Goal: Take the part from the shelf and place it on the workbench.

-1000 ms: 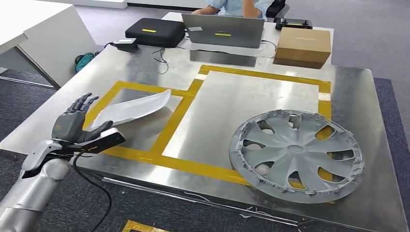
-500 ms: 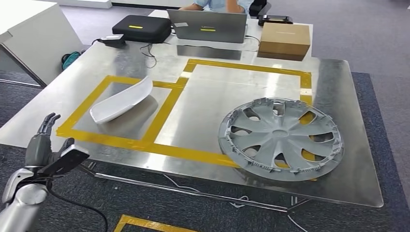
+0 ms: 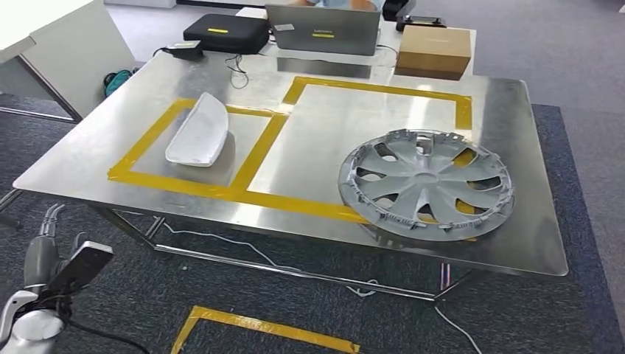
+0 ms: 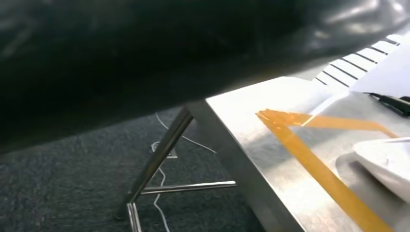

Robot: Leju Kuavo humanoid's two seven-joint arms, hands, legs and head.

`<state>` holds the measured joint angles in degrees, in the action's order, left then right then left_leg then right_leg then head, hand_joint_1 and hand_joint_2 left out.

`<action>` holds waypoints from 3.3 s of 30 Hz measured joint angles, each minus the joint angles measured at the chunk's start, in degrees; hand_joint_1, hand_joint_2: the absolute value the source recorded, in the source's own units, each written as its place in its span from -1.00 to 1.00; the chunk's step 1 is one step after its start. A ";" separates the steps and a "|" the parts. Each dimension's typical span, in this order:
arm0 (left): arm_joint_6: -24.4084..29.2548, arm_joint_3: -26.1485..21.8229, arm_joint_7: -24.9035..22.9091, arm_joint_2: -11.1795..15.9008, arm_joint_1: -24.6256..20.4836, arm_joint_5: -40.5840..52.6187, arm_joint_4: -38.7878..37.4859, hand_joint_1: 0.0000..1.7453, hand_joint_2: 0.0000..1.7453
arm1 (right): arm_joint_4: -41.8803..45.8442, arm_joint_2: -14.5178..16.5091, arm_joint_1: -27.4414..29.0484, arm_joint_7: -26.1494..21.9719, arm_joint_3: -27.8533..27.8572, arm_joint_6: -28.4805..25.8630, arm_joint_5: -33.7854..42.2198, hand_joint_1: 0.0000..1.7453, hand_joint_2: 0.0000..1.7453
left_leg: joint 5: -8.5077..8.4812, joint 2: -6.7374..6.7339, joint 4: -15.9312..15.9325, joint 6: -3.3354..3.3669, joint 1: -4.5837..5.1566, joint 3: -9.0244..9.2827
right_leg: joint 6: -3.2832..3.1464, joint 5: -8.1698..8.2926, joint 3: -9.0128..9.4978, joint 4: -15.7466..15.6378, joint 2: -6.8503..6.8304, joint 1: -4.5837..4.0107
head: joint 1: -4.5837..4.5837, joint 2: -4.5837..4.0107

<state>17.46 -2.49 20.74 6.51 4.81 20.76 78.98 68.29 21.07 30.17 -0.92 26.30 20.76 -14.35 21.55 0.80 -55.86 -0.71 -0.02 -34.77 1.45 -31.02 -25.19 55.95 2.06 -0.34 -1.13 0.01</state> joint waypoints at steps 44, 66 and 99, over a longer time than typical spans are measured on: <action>-17.85 -21.80 -3.19 -9.33 3.26 -16.61 -21.67 -1.00 -1.00 | -3.18 -0.12 -4.03 -2.11 7.64 8.11 -13.68 -1.00 -1.00 | 5.23 -4.56 -0.72 -2.63 -1.18 4.91 | -0.87 4.43 -5.11 0.51 -8.05 -0.06 | 0.67 0.01; -16.09 -22.71 1.15 -12.82 0.64 -12.92 -44.38 -1.00 -1.00 | -4.13 -0.13 -5.27 -2.13 10.73 10.04 -18.56 -1.00 -1.00 | 6.04 2.03 -5.08 -1.22 -0.36 -0.55 | -1.56 3.67 -3.07 -0.23 -0.81 0.51 | 0.71 0.01; -11.86 -14.38 8.09 -14.66 -4.36 -14.46 -53.33 -1.00 -1.00 | 1.04 -0.68 -1.27 2.97 10.88 12.20 -8.46 -1.00 -1.00 | 10.11 0.17 -13.68 -1.79 -0.49 -4.70 | -1.18 3.03 -4.40 1.43 -2.42 0.78 | 1.23 0.01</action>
<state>5.60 -16.86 28.83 -8.15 0.45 6.30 25.65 69.33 20.39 28.89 2.05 37.19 32.96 -22.81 31.66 0.98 -69.54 -2.50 -0.50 -39.47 0.26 -27.99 -29.60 57.38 -0.36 0.44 0.10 0.02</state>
